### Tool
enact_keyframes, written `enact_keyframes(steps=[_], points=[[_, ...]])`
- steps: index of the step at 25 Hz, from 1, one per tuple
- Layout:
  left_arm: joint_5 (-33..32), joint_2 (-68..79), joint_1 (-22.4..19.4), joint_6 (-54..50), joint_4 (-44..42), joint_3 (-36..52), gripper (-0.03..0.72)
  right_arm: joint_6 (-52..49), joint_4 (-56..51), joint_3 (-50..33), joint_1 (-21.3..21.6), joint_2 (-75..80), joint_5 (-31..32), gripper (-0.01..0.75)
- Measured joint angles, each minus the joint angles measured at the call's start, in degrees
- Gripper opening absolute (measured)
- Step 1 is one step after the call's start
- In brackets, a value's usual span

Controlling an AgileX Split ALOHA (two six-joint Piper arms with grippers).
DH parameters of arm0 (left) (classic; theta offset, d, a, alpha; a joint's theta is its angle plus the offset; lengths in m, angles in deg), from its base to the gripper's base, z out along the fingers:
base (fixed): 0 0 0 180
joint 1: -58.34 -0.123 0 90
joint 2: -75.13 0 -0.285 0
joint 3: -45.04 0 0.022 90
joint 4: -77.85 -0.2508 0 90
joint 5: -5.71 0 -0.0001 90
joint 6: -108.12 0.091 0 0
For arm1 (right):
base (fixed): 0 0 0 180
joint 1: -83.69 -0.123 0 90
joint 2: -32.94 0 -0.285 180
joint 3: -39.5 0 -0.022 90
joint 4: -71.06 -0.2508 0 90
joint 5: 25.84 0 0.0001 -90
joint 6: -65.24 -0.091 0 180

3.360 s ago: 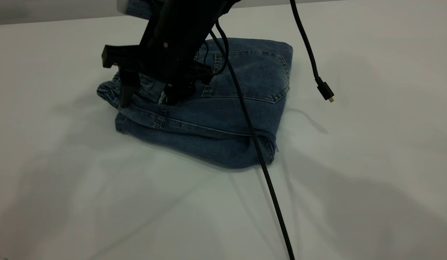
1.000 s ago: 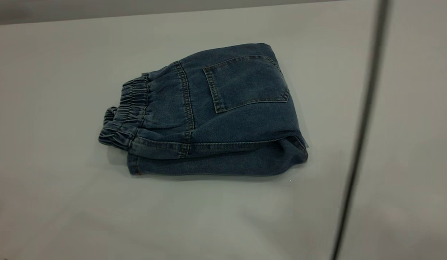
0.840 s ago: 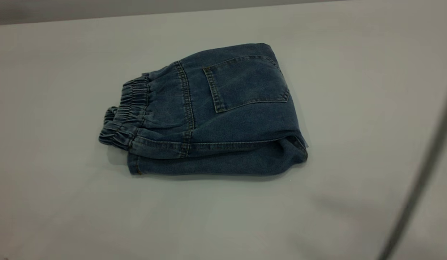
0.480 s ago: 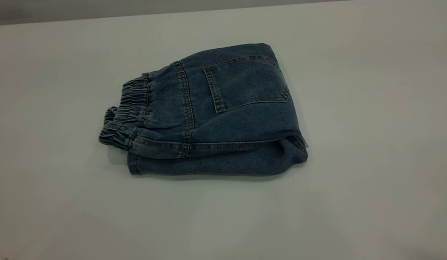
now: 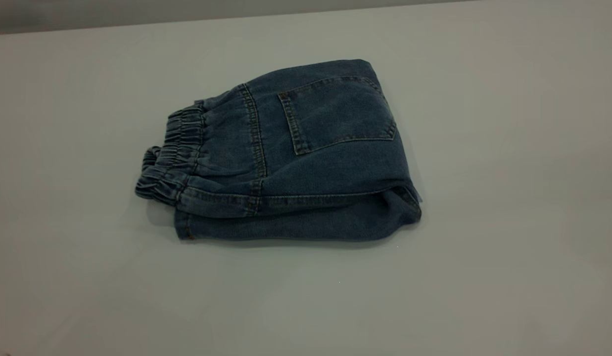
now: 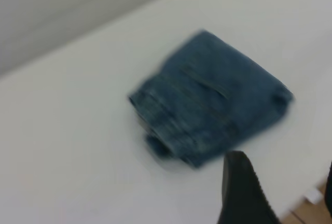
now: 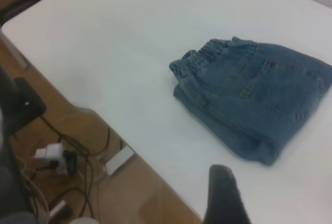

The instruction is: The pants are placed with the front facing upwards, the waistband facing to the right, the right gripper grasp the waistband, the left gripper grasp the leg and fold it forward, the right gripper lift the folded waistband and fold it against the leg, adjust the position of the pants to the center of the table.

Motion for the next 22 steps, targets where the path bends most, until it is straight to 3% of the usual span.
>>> enact_keyframes(steps=[5,10,22], points=[[-2.4,-8.7,0.0,-2.4,3.5,6.2,0.352,-0.1,2.1,-13.9,0.0,-10.0,-2.0,0.384],[-2.4,-18.6,0.0,-5.8,3.4,11.8,0.352,-0.1,4.7,-22.7,0.0,-18.6,-3.5,0.384],[1.0,-22.4,0.0,-7.0,-4.0,19.8,0.352,0.0,5.3,-23.4,0.1,-22.1,-3.6,0.384]])
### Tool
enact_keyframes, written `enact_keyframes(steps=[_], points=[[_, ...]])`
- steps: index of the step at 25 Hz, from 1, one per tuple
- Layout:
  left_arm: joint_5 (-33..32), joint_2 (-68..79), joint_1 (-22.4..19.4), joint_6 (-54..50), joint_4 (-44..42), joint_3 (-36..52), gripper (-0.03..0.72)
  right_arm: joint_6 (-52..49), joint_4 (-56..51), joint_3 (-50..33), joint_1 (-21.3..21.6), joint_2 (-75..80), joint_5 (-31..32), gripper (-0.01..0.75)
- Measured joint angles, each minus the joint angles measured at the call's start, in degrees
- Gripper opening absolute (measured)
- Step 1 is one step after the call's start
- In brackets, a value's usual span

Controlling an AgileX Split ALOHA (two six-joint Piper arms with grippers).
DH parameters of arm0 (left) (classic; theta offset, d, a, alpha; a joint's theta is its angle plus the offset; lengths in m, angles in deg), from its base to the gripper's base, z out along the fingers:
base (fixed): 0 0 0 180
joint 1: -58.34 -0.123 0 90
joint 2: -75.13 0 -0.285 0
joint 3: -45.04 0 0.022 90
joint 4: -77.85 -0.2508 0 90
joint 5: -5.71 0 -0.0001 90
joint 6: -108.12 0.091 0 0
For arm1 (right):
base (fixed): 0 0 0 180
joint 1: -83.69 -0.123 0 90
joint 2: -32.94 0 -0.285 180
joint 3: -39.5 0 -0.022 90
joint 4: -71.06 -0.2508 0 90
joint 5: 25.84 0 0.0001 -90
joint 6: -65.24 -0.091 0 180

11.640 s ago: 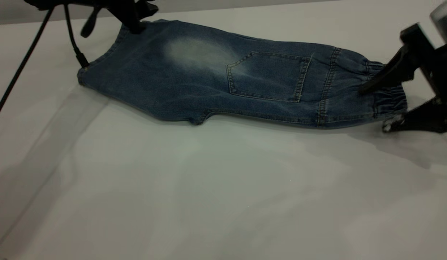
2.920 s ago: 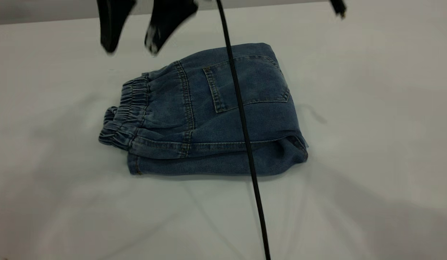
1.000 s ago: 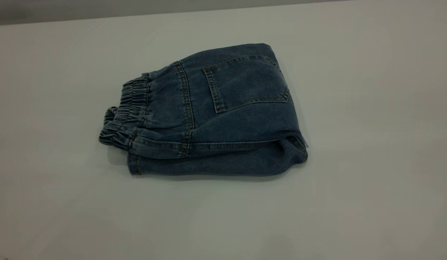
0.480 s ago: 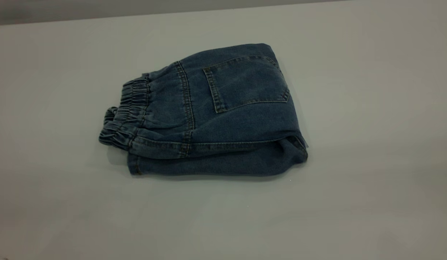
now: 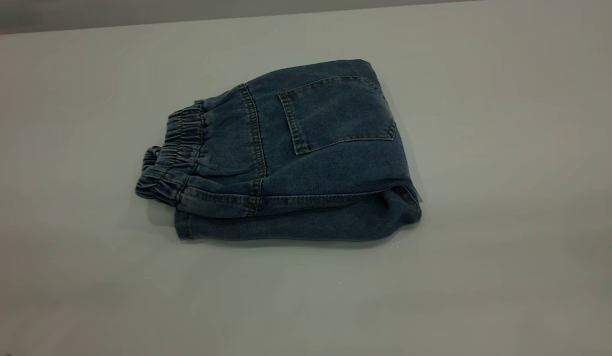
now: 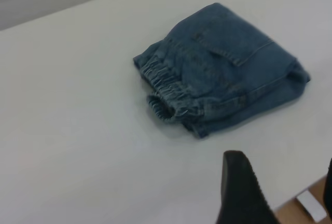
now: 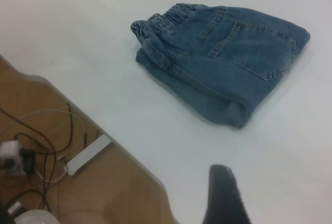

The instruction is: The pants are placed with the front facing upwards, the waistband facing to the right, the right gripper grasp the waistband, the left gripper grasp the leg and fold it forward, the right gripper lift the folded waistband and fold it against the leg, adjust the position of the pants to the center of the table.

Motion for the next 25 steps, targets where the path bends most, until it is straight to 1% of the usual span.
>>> enact_keyframes(steps=[3,6,10,12,13,16,22,25], points=[[1.1,0.0,0.0,-0.2,0.4,2.5,0.352,0.0,-0.1,0.1,0.0,0.1,0.0,0.384],[5.2,0.0,0.0,-1.5,0.4,3.3,0.352,0.0,-0.1,0.1,0.0,0.1,0.1,0.384],[4.8,0.0,0.0,-1.7,0.1,4.2,0.351,-0.1,-0.4,0.1,0.1,0.1,0.2,0.384],[4.8,0.0,0.0,-1.7,0.1,4.1,0.349,-0.1,-0.4,0.1,1.2,0.1,0.2,0.384],[4.8,0.0,0.0,-1.7,0.1,4.1,0.349,-0.1,-0.6,0.1,2.5,0.1,0.2,0.384],[4.8,0.0,0.0,-1.7,0.1,4.1,0.349,-0.1,-0.6,0.1,8.8,0.1,0.2,0.384],[4.8,0.0,0.0,-1.7,0.1,4.0,0.349,-0.1,-0.6,0.1,26.9,-0.2,0.2,0.384],[4.8,0.0,0.0,-1.7,0.2,4.0,0.349,-0.1,-0.6,0.1,34.5,-2.2,0.1,0.384]])
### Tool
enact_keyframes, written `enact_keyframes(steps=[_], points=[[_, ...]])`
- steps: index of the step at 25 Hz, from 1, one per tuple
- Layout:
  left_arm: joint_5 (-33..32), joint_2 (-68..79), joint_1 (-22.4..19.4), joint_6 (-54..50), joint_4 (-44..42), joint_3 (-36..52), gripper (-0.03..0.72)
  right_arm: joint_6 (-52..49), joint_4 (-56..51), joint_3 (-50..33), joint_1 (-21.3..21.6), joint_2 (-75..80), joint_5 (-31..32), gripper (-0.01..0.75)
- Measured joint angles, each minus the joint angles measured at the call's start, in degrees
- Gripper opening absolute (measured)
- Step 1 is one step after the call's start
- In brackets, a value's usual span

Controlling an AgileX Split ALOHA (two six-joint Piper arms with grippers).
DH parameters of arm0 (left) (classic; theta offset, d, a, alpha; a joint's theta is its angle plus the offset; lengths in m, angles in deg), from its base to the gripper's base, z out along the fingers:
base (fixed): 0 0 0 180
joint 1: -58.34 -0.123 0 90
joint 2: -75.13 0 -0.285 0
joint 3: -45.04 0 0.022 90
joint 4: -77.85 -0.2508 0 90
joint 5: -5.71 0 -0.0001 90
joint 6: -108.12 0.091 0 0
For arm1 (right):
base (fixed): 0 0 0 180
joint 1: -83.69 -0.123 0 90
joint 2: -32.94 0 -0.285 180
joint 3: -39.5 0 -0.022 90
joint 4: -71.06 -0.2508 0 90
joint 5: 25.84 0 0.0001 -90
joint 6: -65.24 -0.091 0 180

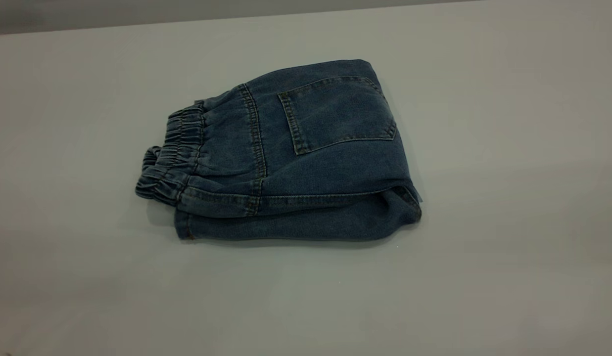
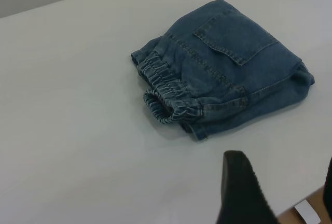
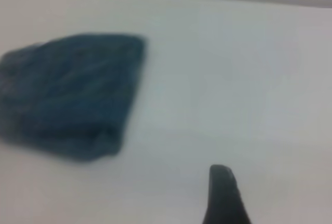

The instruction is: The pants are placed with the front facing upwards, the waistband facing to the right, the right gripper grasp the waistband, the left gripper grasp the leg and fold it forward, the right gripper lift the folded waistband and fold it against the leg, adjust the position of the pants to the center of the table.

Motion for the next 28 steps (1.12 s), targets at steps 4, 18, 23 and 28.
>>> enact_keyframes(steps=[4,18,23,28], points=[[0.0,0.0,0.0,0.0,0.0,0.0,0.349,0.0,0.1,0.1,4.9,-0.6,0.3,0.384],[0.0,0.0,-21.3,0.0,0.0,0.0,0.349,0.0,0.1,0.1,4.9,-0.5,0.2,0.384],[0.0,0.0,-21.1,0.1,-0.1,0.0,0.349,0.0,0.0,0.1,4.9,-0.5,0.2,0.384],[0.0,0.0,-21.1,0.1,0.0,0.0,0.349,0.0,0.0,0.1,4.9,-0.5,0.2,0.384]])
